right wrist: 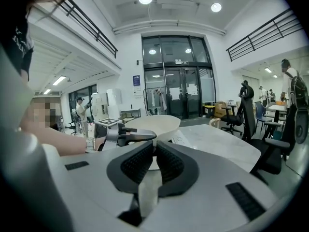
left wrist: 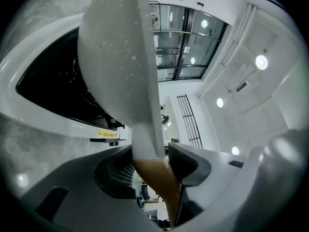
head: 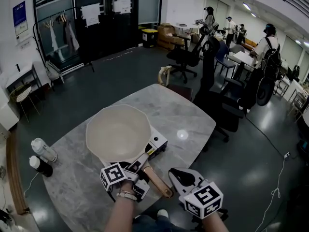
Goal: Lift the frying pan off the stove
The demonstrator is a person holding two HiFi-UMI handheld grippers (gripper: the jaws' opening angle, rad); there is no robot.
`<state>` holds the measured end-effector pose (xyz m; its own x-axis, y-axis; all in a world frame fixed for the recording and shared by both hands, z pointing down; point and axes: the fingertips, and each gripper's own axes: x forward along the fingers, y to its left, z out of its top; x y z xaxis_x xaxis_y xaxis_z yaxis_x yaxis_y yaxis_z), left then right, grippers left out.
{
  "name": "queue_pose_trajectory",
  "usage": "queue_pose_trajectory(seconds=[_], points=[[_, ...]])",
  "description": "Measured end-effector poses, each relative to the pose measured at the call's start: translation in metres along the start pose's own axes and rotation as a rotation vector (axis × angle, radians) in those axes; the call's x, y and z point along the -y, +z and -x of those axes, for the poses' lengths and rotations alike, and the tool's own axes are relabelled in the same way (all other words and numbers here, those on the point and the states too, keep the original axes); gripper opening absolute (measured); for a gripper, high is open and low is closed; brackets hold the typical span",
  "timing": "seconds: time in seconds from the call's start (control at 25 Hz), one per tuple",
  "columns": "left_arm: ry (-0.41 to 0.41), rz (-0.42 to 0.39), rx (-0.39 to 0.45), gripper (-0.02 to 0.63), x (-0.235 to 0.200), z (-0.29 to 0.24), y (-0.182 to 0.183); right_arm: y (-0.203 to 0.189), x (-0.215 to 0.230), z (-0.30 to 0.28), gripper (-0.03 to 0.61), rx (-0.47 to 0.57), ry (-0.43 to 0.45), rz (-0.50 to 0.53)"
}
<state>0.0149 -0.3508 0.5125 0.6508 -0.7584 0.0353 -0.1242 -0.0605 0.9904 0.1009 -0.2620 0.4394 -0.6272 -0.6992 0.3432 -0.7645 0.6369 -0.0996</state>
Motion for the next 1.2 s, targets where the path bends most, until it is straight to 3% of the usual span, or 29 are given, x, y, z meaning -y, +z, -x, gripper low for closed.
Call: queue_pose_trajectory(seconds=[0.08, 0.16, 0.36, 0.64, 0.88, 1.0, 1.08, 1.2], points=[[0.014, -0.004, -0.001, 0.211, -0.003, 0.002, 0.002, -0.003, -0.005, 0.001, 0.039, -0.012, 0.036, -0.026], [0.022, -0.001, 0.001, 0.209, -0.004, 0.003, 0.003, -0.008, -0.01, 0.003, 0.142, -0.042, 0.08, -0.048], [0.023, 0.001, 0.003, 0.207, -0.004, 0.001, 0.004, -0.027, -0.027, 0.005, 0.235, -0.141, 0.184, -0.08], [0.007, 0.012, -0.002, 0.207, 0.0, 0.0, 0.003, -0.044, -0.046, 0.001, 0.267, -0.186, 0.28, -0.215], [0.021, -0.004, -0.009, 0.207, -0.002, 0.001, 0.002, -0.057, -0.057, -0.004, 0.257, -0.207, 0.405, -0.501], [0.021, -0.004, -0.008, 0.207, -0.001, 0.002, 0.002, -0.056, -0.055, -0.006, 0.225, -0.186, 0.469, -0.727], [0.007, -0.006, -0.006, 0.207, 0.002, 0.001, 0.002, -0.054, -0.051, -0.007, 0.157, -0.169, 0.493, -0.859], [-0.02, -0.032, -0.004, 0.216, 0.008, -0.001, 0.0, -0.056, -0.051, -0.007, 0.15, -0.182, 0.503, -0.88]])
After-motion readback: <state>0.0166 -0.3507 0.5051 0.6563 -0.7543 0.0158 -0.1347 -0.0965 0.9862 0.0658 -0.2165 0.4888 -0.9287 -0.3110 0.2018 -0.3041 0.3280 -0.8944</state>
